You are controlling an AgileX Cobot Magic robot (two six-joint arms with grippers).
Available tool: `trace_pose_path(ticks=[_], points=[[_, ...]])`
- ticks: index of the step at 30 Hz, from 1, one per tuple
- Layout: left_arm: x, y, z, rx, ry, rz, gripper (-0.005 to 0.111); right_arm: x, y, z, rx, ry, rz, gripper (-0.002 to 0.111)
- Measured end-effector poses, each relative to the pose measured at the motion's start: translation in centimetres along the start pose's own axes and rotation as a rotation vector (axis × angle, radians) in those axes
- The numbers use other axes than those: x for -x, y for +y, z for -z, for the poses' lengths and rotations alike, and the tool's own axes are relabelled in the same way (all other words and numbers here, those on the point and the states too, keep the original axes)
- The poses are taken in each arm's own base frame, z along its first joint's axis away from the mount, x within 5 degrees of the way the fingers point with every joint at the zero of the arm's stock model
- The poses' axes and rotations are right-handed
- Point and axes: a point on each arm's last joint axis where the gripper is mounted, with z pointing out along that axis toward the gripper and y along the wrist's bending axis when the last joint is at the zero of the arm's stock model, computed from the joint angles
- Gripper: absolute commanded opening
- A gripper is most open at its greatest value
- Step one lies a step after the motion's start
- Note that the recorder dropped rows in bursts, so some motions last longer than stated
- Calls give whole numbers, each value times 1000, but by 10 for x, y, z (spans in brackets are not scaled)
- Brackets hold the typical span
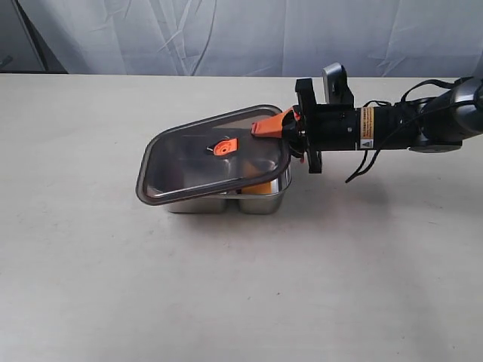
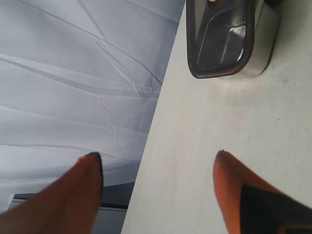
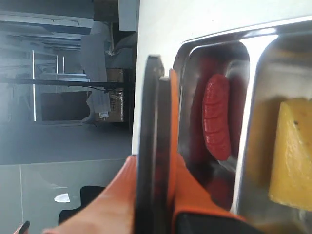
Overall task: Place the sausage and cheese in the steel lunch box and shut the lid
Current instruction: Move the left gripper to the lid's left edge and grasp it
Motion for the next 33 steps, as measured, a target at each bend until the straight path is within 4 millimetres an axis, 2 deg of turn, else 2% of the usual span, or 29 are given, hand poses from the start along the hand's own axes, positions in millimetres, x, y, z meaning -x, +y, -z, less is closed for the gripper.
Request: trace_pose_path(ticks=[7, 11, 12, 14, 15, 16, 17, 19, 23, 27, 30, 33], points=[[0, 0, 0, 1, -2, 0, 62, 5, 3, 0, 31, -57, -1, -1], [0, 0, 0, 1, -2, 0, 61, 1, 0, 0, -3, -16, 18, -1], [0, 0, 0, 1, -2, 0, 57, 1, -1, 0, -16, -15, 26, -1], [1, 0, 0, 4, -8, 2, 36, 1, -2, 0, -28, -15, 30, -1], [2, 1, 0, 10, -21, 12, 21, 2, -3, 0, -31, -15, 32, -1], [5, 3, 0, 27, -51, 40, 13, 2, -3, 0, -32, -16, 32, -1], [7, 5, 0, 51, -74, 63, 6, 2, -3, 0, -32, -15, 32, -1], [15, 11, -6, 81, -96, 96, 0, 1, -3, 0, -33, -14, 33, -1], [39, 30, -25, 63, -98, 190, 0, 2, -3, 0, -34, -15, 33, -1], [67, 49, -50, 25, -86, 422, 0, 2, -3, 0, -34, -15, 33, -1], [84, 58, -81, 8, 25, 594, 0, 2, -3, 0, -34, -15, 33, -1], [99, 53, -121, -34, 138, 650, 0, 2, -3, 0, -34, -15, 34, -1]])
